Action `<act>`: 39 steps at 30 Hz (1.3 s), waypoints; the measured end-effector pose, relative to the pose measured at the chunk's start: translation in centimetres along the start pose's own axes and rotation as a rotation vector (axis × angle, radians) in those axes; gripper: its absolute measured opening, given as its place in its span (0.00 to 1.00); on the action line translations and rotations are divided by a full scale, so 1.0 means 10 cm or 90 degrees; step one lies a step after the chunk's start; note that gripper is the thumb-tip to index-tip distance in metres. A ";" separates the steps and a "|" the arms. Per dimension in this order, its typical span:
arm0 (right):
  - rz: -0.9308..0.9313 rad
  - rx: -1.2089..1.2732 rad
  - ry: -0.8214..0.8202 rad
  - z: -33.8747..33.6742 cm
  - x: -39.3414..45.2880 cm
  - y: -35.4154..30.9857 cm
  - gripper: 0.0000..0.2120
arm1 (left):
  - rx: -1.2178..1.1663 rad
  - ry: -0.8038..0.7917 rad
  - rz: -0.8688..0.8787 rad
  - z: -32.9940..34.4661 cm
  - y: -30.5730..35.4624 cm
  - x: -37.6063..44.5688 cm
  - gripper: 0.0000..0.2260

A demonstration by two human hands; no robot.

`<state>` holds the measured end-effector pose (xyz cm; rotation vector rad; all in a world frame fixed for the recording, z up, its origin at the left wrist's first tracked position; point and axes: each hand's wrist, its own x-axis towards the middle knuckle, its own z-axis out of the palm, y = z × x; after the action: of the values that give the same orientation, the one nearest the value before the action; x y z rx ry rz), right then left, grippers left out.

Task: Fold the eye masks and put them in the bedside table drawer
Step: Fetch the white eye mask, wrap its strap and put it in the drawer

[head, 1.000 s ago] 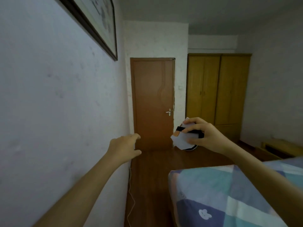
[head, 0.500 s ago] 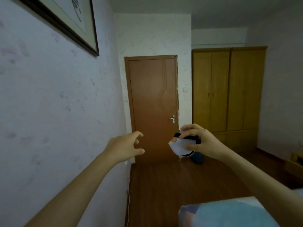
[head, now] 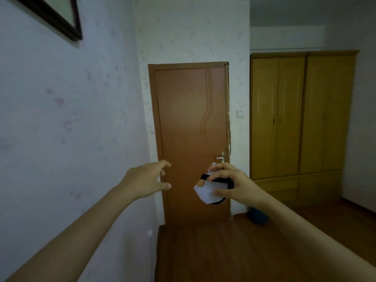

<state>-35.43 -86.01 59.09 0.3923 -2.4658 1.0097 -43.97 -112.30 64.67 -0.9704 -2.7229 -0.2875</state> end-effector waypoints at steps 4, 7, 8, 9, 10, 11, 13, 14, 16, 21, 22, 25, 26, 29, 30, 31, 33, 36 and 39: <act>0.025 0.009 0.040 -0.20 0.57 0.77 0.15 | -0.036 -0.028 0.046 0.43 -0.10 1.15 0.28; 0.038 -0.010 0.059 -0.37 1.02 1.45 0.14 | -0.057 -0.086 0.088 0.88 -0.08 2.02 0.27; 0.046 -0.014 0.074 -0.43 1.17 1.69 0.13 | -0.061 -0.095 0.103 1.03 -0.06 2.30 0.27; 0.054 -0.017 0.092 -0.49 1.33 1.93 0.13 | -0.061 -0.101 0.115 1.18 -0.05 2.58 0.27; 0.061 -0.020 0.107 -0.55 1.48 2.18 0.13 | -0.058 -0.102 0.126 1.31 -0.03 2.86 0.27; 0.063 -0.025 0.116 -0.62 1.64 2.43 0.13 | -0.051 -0.105 0.135 1.43 -0.01 3.16 0.27; 0.072 -0.043 0.125 -0.76 1.94 2.88 0.13 | -0.027 -0.122 0.152 1.62 0.01 3.72 0.26; 0.083 -0.054 0.130 -0.84 2.08 3.08 0.13 | -0.016 -0.129 0.161 1.67 0.02 4.00 0.26; 0.103 -0.067 0.146 -1.02 2.34 3.44 0.12 | -0.010 -0.123 0.173 1.75 0.04 4.55 0.25; 0.145 -0.117 0.178 -1.51 2.84 4.24 0.12 | -0.004 -0.112 0.219 2.02 0.14 5.87 0.24; 0.156 -0.123 0.185 -1.62 2.88 4.42 0.12 | -0.008 -0.111 0.231 2.11 0.19 6.14 0.24; 0.189 -0.128 0.234 -1.97 2.91 5.02 0.12 | -0.040 -0.115 0.278 2.51 0.47 7.00 0.22; 0.206 -0.138 0.248 -2.11 2.89 5.23 0.11 | -0.058 -0.122 0.301 2.67 0.62 7.28 0.21; 0.290 -0.172 0.279 -2.54 2.71 5.81 0.11 | -0.086 -0.164 0.386 3.15 1.21 8.02 0.19; 0.318 -0.186 0.294 -2.69 2.63 5.98 0.11 | -0.090 -0.176 0.418 3.30 1.45 8.24 0.19; 0.347 -0.203 0.313 -2.84 2.54 6.13 0.10 | -0.095 -0.187 0.452 3.43 1.70 8.44 0.19; 0.421 -0.239 0.359 -3.14 2.31 6.36 0.10 | -0.117 -0.210 0.525 3.67 2.28 8.78 0.19; 0.524 -0.308 0.413 -3.60 1.89 6.59 0.10 | -0.168 -0.274 0.607 3.99 3.25 9.14 0.17; 0.591 -0.372 0.434 -4.03 1.47 6.83 0.12 | -0.152 -0.249 0.702 4.33 4.27 9.39 0.17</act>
<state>-64.68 -11.21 51.80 -1.1690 -2.0882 0.4943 -93.90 -12.65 54.60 -2.5776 -1.9887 -0.2071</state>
